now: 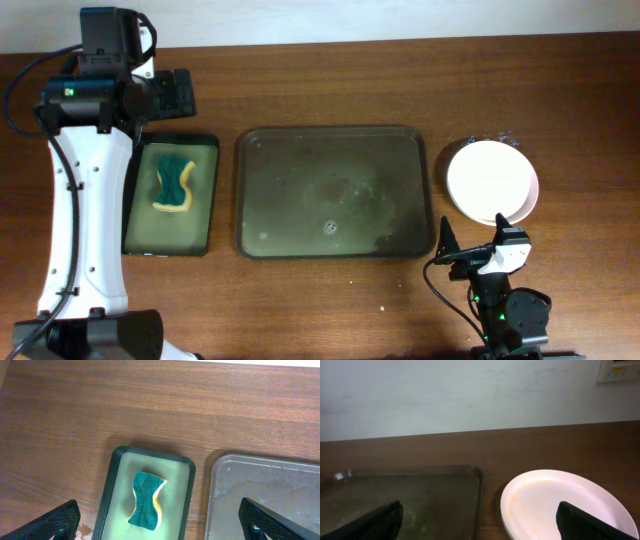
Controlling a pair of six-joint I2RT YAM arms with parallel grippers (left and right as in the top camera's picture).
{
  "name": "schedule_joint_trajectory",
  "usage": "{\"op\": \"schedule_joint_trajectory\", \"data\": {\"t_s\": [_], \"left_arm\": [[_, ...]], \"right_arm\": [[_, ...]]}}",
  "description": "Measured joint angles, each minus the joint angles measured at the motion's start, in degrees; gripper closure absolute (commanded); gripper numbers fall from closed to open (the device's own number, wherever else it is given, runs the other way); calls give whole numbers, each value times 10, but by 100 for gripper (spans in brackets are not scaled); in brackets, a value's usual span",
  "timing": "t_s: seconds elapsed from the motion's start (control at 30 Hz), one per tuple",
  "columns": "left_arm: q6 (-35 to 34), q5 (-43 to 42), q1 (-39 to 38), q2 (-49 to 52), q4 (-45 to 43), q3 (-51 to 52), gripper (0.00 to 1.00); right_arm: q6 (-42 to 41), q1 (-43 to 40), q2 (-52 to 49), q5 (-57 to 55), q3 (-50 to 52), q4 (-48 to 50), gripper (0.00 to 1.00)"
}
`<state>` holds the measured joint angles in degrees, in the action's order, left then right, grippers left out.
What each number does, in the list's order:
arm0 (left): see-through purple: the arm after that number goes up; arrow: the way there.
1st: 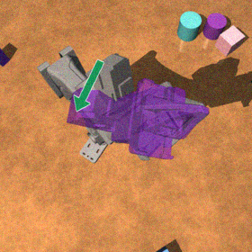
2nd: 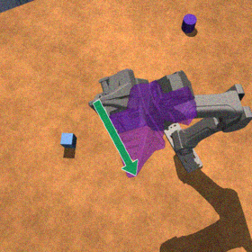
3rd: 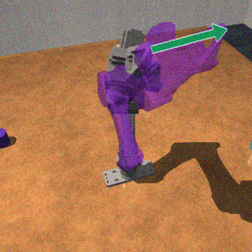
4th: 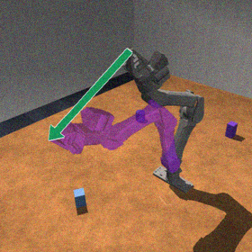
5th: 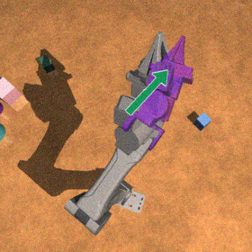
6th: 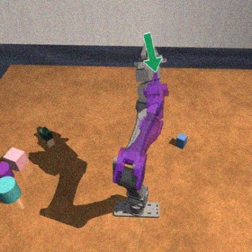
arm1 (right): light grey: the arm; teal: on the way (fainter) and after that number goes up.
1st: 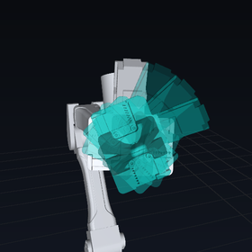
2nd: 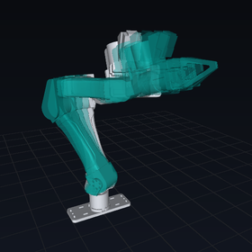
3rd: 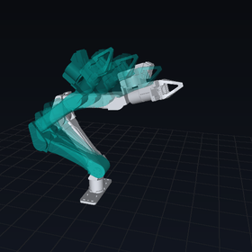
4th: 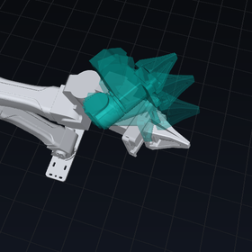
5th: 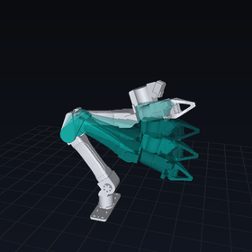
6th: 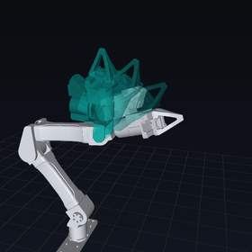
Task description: Clean dirty plates on tray and stack at the side
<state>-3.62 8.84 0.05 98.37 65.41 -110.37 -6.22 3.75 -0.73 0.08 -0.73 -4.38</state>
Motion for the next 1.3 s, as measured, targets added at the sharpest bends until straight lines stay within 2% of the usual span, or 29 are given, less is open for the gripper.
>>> {"op": "schedule_joint_trajectory", "data": {"t_s": [0.2,0.27,0.37,0.47,0.63,0.73,0.87,1.03,1.17,1.3], "left_arm": [[16,24,1,-19,38,7,0],[23,21,1,-83,12,41,0],[26,17,3,-191,-75,140,0],[26,6,8,-329,-199,319,1],[26,-13,9,-615,-385,685,0],[26,-28,9,-762,-490,838,0],[26,-45,9,-893,-599,979,1],[26,-51,9,-969,-650,1085,0],[28,-46,9,-975,-611,1095,1],[28,-44,9,-975,-609,1095,0]], "right_arm": [[0,0,0,0,0,0,2],[0,0,0,0,0,0,2],[0,0,0,0,0,0,2],[0,0,0,0,0,1,2],[0,0,2,0,0,0,2],[0,0,2,0,0,1,2],[0,0,2,0,0,0,2],[0,0,2,0,0,0,2],[0,0,2,0,0,0,2],[0,0,2,0,0,0,2]]}}
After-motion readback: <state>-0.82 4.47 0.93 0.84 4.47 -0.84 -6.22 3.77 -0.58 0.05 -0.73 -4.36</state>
